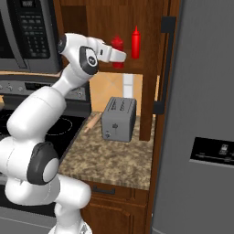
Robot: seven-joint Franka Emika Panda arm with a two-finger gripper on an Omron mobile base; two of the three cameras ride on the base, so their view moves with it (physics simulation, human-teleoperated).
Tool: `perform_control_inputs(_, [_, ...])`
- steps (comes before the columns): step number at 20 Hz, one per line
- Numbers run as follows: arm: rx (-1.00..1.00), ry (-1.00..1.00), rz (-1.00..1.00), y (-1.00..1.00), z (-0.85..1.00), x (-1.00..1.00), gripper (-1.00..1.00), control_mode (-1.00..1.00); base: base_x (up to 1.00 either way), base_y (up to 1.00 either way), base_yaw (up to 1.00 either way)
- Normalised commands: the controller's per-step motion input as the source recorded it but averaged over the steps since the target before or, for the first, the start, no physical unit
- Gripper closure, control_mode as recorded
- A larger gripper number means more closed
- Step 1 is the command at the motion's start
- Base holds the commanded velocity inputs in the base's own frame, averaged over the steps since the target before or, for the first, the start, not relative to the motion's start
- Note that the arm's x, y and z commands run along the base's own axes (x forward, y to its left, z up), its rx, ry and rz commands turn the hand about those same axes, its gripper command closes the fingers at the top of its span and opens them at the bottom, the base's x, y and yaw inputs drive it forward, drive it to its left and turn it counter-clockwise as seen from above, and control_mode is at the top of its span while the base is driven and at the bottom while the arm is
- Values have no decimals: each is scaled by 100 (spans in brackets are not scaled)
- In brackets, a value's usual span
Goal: Put the shaker and condiment bottle from the counter next to their counterparts in the cabinet.
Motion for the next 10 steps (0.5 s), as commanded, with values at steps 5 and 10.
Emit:
perform_control_inputs(5, [0, 0, 0, -2, -11, 28, 100, -100, 0, 0, 0])
perform_control_inputs(10, [0, 0, 0, -10, -1, 22, 100, -100, 0, 0, 0])
